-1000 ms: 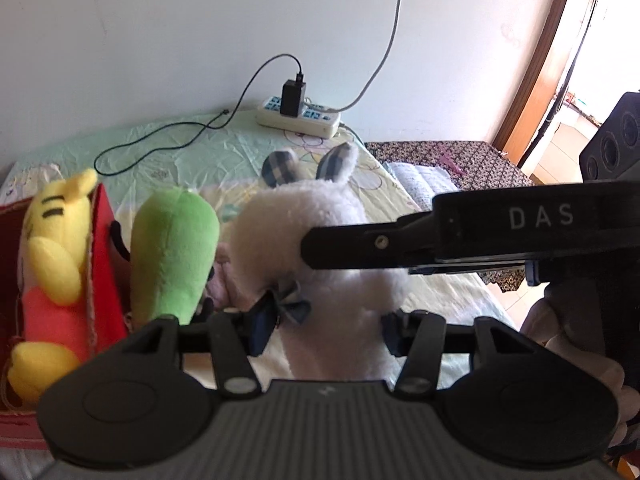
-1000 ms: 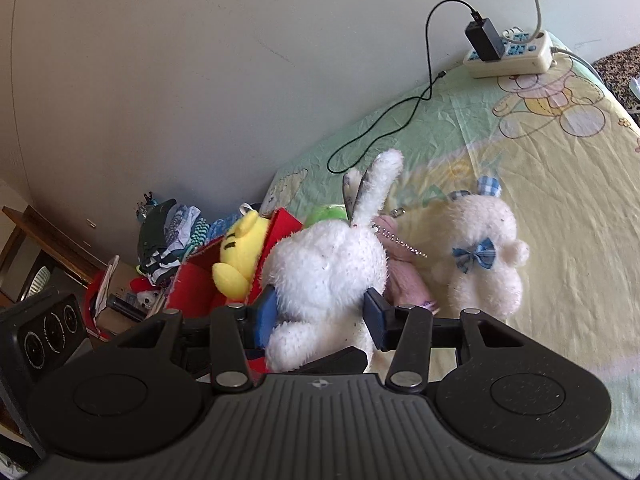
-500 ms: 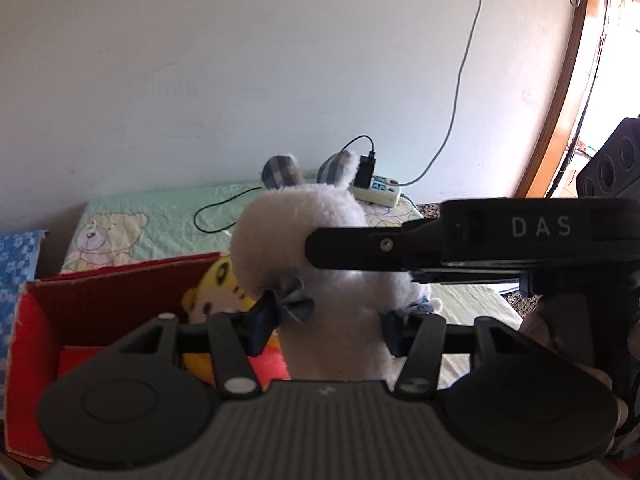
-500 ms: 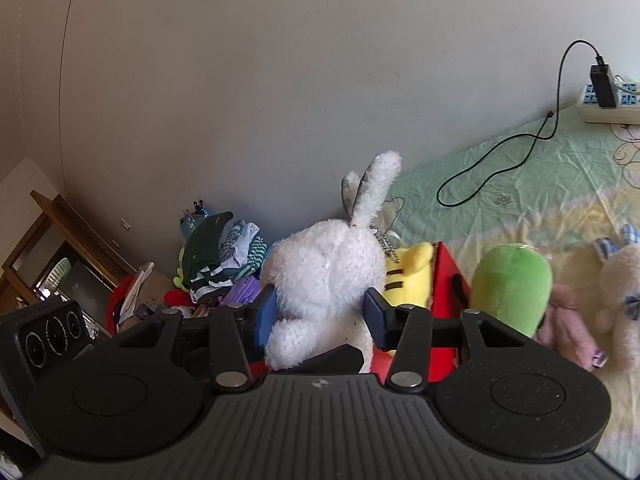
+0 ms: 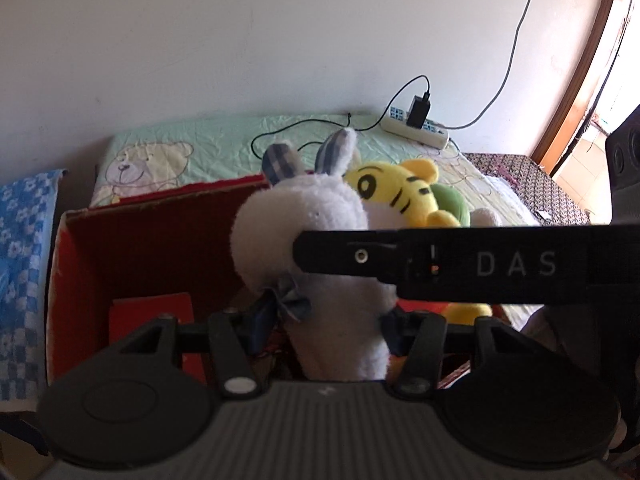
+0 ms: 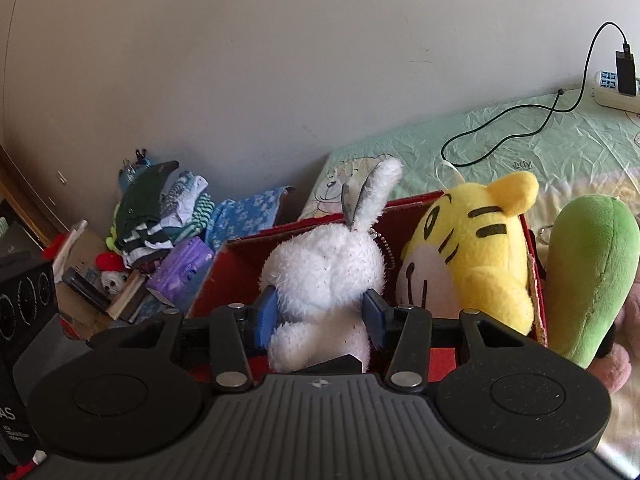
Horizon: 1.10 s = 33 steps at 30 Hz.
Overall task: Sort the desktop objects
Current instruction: 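Carry the white rabbit plush with the right gripper over the red box, then lower the white rabbit into the box beside the tiger and open the right gripper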
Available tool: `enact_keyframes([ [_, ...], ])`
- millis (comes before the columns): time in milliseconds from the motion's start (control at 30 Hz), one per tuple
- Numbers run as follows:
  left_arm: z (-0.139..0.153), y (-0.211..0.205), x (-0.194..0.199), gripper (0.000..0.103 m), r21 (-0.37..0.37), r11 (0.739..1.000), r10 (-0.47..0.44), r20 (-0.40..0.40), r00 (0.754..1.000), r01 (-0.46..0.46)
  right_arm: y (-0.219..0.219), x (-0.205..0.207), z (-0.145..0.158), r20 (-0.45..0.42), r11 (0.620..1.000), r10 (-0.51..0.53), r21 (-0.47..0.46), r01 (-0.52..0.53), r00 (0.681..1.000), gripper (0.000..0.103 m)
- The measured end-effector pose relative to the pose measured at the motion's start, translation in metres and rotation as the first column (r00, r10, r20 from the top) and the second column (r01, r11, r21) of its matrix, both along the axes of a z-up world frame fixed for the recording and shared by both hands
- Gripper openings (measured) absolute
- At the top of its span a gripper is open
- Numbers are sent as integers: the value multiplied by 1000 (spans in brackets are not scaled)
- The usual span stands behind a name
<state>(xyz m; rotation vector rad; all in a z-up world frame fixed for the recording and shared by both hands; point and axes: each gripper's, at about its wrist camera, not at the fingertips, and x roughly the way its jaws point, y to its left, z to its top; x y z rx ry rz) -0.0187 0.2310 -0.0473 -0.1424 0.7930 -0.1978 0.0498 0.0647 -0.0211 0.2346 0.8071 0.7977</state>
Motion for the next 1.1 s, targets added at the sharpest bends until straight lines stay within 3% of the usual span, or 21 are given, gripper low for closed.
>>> enact_keyframes([
  [300, -27, 15, 8, 55, 6, 999, -48, -89, 995, 49, 36, 5, -20, 11, 981, -37, -190, 38, 999, 48],
  [500, -36, 10, 10, 53, 16, 995, -92, -108, 990, 94, 53, 9, -27, -15, 952, 3, -307, -7, 1000, 49],
  [833, -32, 8, 15, 53, 6, 993, -112, -138, 984, 114, 60, 11, -25, -103, 927, 29, -369, -65, 994, 49],
  [1100, -30, 13, 21, 66, 10, 997, -68, -176, 982, 71, 47, 1, -6, -4, 945, -23, -326, 20, 1000, 62],
])
